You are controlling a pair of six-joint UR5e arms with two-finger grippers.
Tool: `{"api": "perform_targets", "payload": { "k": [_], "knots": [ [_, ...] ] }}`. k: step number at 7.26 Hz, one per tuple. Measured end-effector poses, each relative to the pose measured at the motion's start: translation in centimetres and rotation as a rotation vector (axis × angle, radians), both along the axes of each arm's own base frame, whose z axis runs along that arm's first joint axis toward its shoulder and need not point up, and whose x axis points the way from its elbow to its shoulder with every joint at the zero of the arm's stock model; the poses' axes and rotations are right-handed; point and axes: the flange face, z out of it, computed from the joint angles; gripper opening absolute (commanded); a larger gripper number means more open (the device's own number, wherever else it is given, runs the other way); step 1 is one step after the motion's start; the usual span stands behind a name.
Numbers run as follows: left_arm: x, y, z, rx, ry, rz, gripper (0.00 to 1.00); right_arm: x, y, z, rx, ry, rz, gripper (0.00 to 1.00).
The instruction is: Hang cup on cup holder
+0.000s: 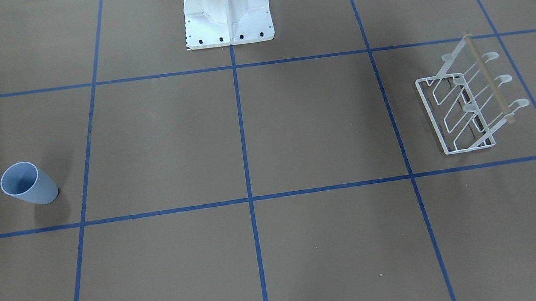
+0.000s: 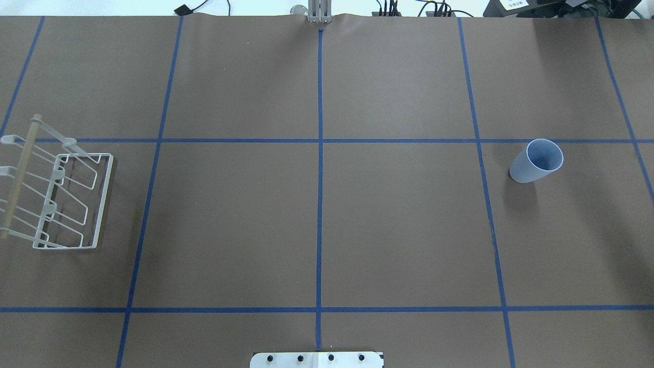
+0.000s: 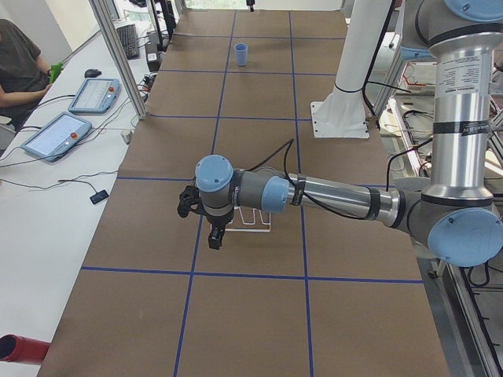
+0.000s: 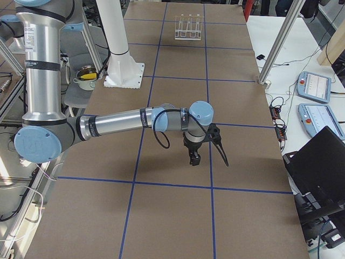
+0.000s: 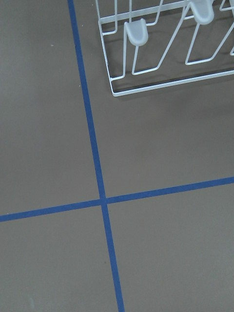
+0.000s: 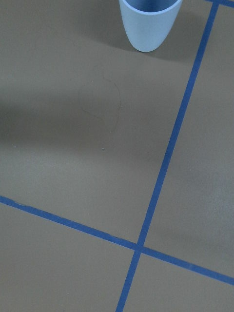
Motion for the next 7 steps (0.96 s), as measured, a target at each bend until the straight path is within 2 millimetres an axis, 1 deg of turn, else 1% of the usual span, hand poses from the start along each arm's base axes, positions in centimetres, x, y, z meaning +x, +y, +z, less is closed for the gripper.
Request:
{"api": "perform_targets", "payload": {
  "k": [5, 7],
  "knots": [
    [-0.01, 0.17, 0.12, 0.002, 0.0, 0.0, 0.99, 0.01, -0.02, -0.31, 0.006, -0.002, 0.0, 1.0],
    [-0.01, 0.23, 0.17, 0.001, 0.001, 0.0, 0.99, 0.1, 0.45, 0.17, -0.005, -0.008, 0.002, 1.0]
  ]
}}
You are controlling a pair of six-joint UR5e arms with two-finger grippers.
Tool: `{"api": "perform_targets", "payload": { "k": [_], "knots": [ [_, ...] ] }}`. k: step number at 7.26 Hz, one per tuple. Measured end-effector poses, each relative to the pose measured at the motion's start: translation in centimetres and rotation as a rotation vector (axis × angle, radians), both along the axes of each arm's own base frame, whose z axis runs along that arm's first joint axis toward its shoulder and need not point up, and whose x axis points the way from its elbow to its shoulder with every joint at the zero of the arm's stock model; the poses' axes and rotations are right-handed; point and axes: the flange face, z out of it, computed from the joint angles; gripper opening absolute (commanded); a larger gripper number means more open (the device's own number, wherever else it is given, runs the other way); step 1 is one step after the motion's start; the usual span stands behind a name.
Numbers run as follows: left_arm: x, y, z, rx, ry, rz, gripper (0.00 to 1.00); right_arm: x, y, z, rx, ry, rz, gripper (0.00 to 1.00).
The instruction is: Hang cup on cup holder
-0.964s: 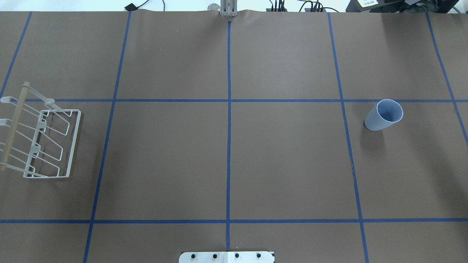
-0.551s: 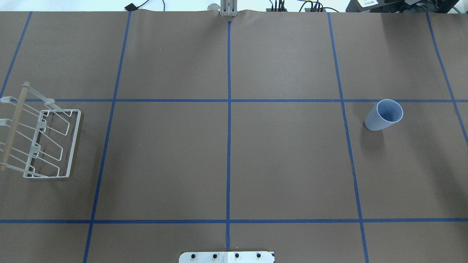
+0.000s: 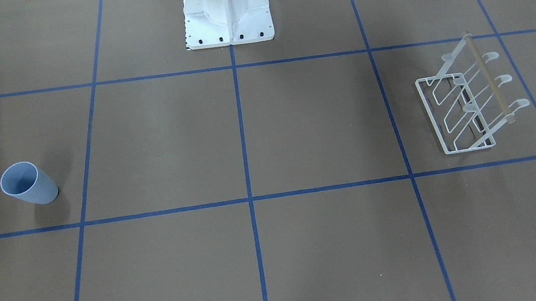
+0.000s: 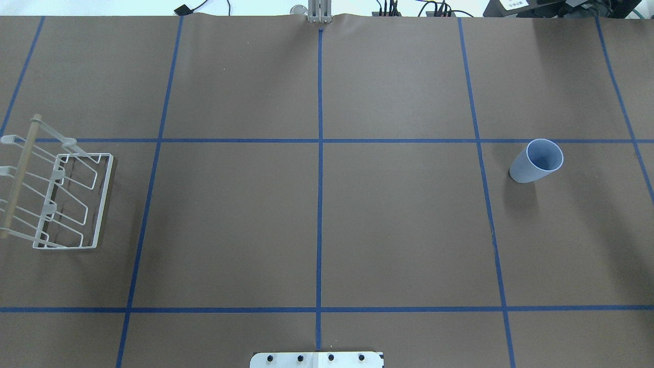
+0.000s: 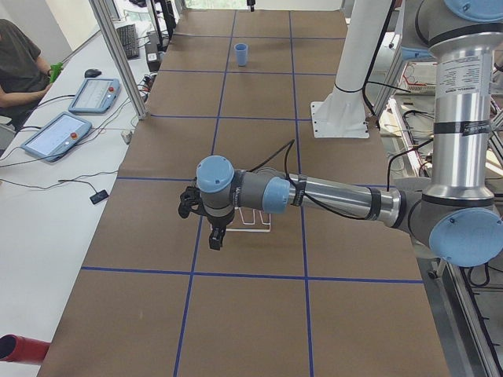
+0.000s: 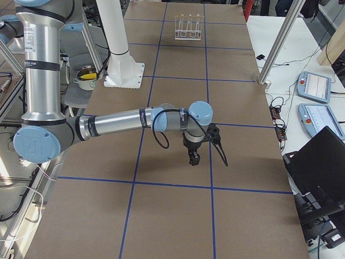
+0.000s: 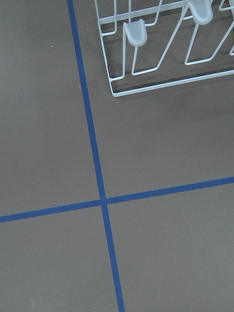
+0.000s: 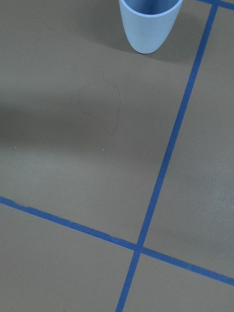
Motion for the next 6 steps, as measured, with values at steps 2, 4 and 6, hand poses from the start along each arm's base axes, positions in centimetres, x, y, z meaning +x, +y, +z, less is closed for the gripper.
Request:
{"api": "perform_targets", "payload": {
  "k": [2, 4, 6],
  "knots": [
    [0.0, 0.0, -0.1, 0.003, 0.0, 0.0, 0.99, 0.1, 0.5, 0.1, -0.003, -0.012, 0.005, 1.0],
    [0.0, 0.1, -0.4, 0.008, 0.0, 0.0, 0.99, 0.2, 0.4, -0.2, 0.006, -0.048, 0.013, 1.0],
    [0.0, 0.1, -0.6, 0.013, 0.0, 0.0, 0.99, -0.2, -1.3, -0.3, 0.064, -0.073, 0.017, 1.0]
  ]
}}
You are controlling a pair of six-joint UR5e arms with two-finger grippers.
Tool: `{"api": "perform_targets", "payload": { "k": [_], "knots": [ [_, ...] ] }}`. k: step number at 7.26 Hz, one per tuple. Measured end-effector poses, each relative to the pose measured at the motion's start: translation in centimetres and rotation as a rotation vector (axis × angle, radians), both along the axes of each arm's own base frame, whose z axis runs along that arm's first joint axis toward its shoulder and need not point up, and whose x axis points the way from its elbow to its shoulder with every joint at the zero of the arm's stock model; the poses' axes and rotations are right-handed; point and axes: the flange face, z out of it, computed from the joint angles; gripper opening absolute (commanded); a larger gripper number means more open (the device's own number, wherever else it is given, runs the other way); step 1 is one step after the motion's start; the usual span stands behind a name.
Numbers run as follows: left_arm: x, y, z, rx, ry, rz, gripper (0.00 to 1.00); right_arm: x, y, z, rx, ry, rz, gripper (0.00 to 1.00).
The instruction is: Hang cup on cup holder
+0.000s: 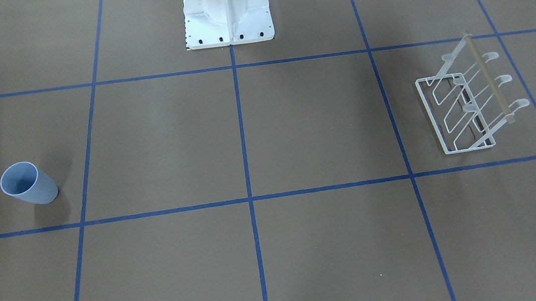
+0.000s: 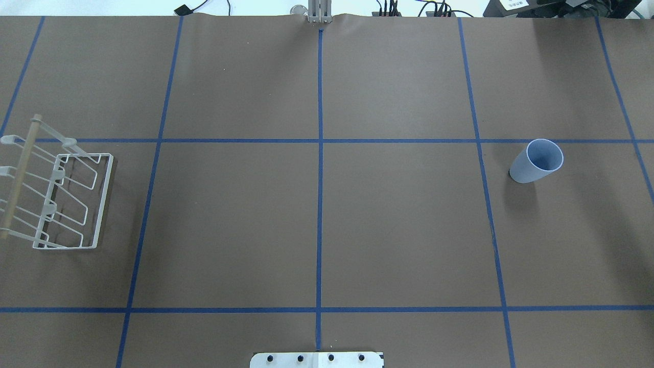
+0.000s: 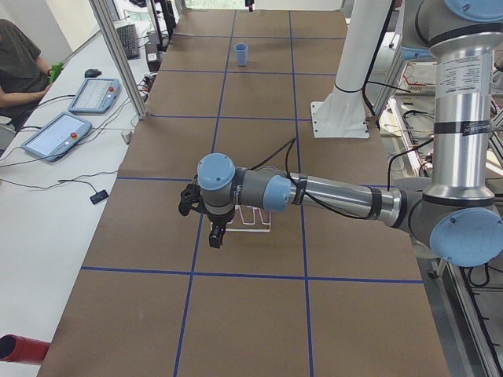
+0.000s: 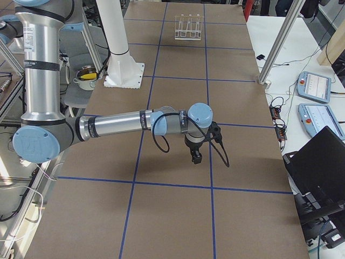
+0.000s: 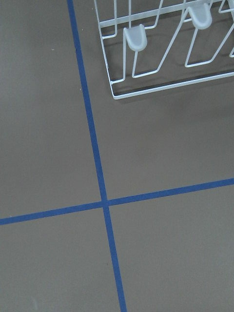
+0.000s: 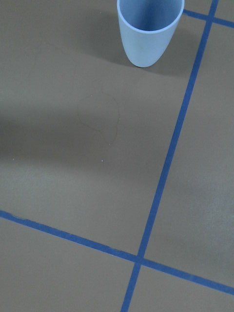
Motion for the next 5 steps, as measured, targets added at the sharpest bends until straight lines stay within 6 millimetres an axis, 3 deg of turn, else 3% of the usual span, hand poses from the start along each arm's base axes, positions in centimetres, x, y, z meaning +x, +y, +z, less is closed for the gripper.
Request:
{"api": "perform_targets", "payload": {
  "k": [2, 3, 5],
  "knots": [
    [0.0, 0.0, -0.1, 0.002, 0.0, 0.0, 0.99, -1.5, -0.9, -0.4, 0.047, -0.018, -0.02, 1.0],
    [0.0, 0.0, -0.1, 0.002, 0.0, 0.0, 0.99, -3.1, -1.3, -1.0, 0.067, -0.027, -0.032, 1.0],
    [0.0, 0.0, -0.1, 0.002, 0.0, 0.0, 0.99, -8.5, -3.2, -4.4, -0.022, -0.041, 0.021, 1.0]
  ]
}}
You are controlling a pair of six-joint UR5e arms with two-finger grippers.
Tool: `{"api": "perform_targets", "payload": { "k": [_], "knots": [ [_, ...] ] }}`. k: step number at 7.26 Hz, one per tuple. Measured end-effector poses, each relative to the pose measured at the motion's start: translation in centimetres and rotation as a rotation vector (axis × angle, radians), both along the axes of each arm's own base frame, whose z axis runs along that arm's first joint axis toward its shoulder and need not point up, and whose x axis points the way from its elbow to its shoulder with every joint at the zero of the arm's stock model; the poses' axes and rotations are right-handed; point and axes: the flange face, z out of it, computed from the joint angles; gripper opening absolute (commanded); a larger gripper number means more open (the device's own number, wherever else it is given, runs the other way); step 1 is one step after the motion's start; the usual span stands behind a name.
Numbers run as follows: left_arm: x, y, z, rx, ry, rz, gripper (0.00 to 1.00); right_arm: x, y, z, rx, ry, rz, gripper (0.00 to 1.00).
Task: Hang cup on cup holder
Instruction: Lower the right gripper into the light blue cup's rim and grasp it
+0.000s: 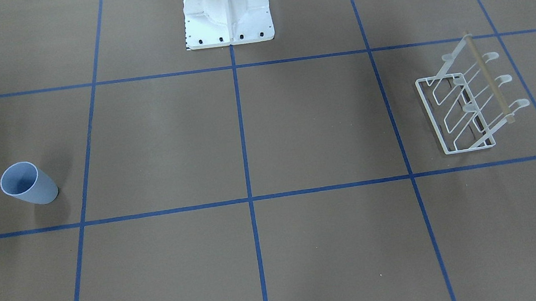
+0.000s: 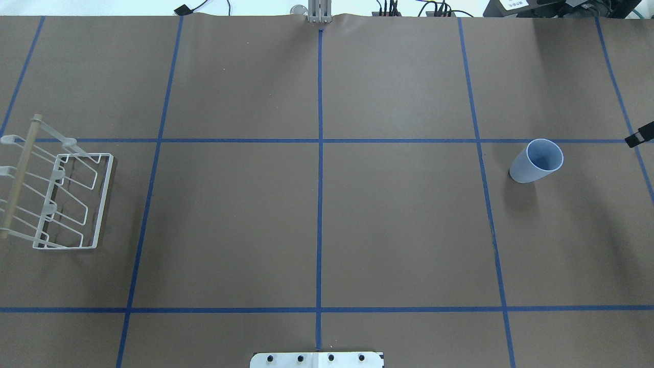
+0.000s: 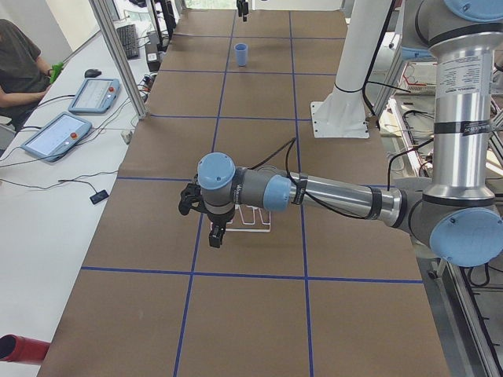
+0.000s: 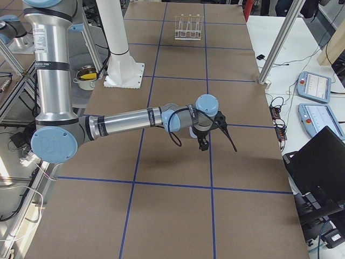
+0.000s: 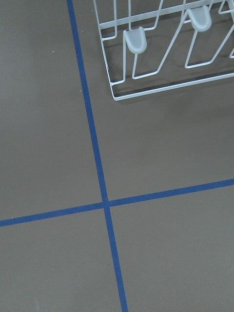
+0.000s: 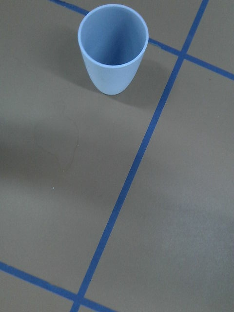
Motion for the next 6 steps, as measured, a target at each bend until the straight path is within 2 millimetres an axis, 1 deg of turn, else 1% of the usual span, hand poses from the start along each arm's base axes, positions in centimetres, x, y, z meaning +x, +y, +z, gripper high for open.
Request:
{"api": "perform_targets", "payload": {
  "k": [1, 2, 3, 5, 6],
  "knots": [
    [0.0, 0.0, 0.0, 0.0, 0.0, 0.0, 0.99, -2.6, -0.5, -1.4, -0.052, 0.003, 0.03, 1.0],
    [0.0, 0.0, 0.0, 0.001, 0.0, 0.0, 0.99, -4.8, -0.6, -2.0, -0.073, 0.018, 0.042, 1.0],
    [0.0, 0.0, 0.0, 0.001, 0.0, 0.0, 0.99, -6.6, -0.5, -2.2, -0.086, 0.037, 0.047, 1.0],
    [0.0, 0.0, 0.0, 0.0, 0.0, 0.0, 0.99, -9.0, -0.7, -1.8, -0.108, 0.059, 0.052, 1.0],
    [0.0, 0.0, 0.0, 0.0, 0.0, 0.0, 0.99, -10.2, -1.3, -2.0, -0.132, 0.061, 0.064, 1.0]
  ]
}}
